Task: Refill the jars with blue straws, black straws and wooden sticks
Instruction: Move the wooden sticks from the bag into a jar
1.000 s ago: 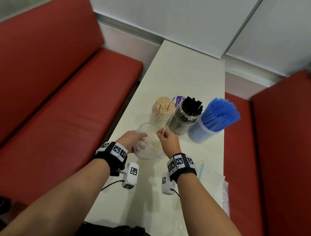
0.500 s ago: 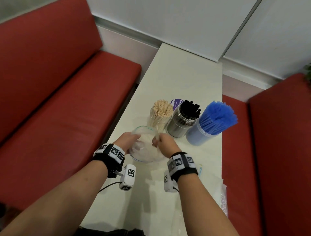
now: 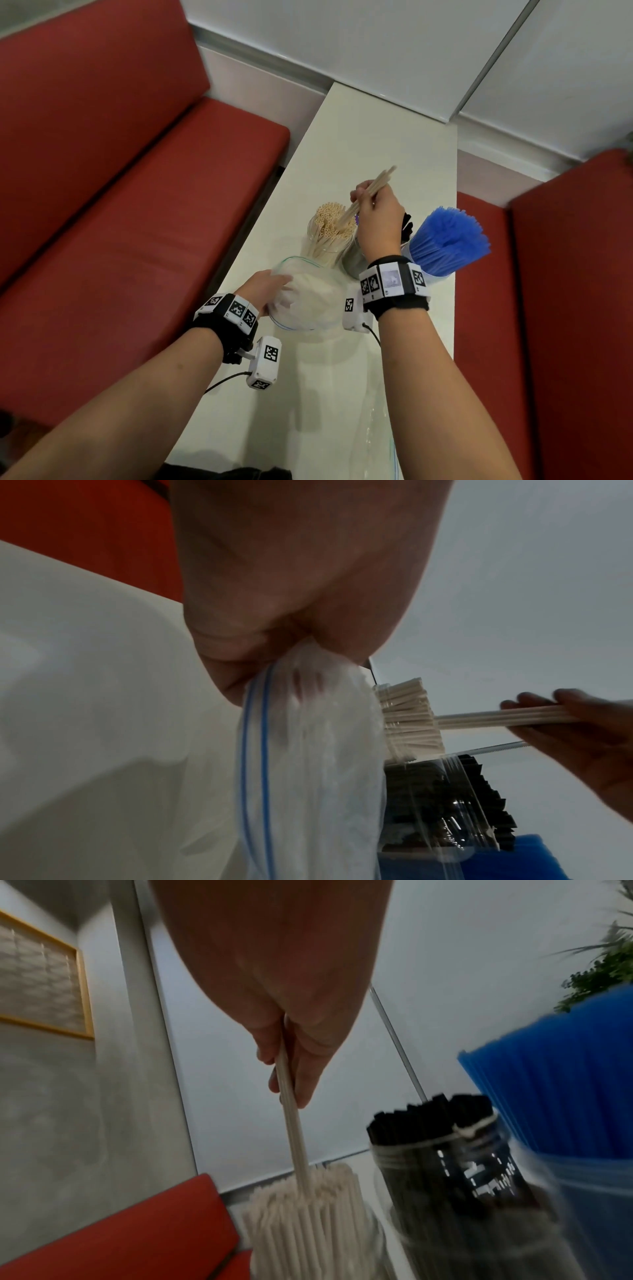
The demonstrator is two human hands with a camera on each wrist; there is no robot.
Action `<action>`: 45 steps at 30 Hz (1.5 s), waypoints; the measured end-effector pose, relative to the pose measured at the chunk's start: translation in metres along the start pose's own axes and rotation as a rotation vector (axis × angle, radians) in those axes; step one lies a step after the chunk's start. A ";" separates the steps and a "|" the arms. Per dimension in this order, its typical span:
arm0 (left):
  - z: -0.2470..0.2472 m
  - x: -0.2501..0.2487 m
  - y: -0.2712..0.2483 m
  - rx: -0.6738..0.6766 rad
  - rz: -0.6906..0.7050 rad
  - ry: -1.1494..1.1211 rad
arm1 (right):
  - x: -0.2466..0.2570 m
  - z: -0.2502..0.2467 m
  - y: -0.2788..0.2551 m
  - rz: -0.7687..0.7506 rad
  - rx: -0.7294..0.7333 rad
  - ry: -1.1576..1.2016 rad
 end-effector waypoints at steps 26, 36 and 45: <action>-0.010 -0.002 0.012 -0.009 -0.029 0.035 | -0.020 0.092 -0.016 -0.448 0.310 -0.755; -0.012 -0.006 0.005 0.048 0.013 0.050 | -0.021 0.079 -0.028 -0.262 0.392 -0.521; -0.017 -0.023 0.003 0.108 0.016 0.031 | -0.108 0.015 -0.150 0.797 0.450 -0.271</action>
Point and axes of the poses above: each hand's wrist, its own y-axis towards the middle knuckle, its own z-axis out of the palm, x = y × z, the point moved 6 cm from there along y, towards the middle knuckle, and after that the axes turned 7 degrees about -z, right-handed, at the moved point
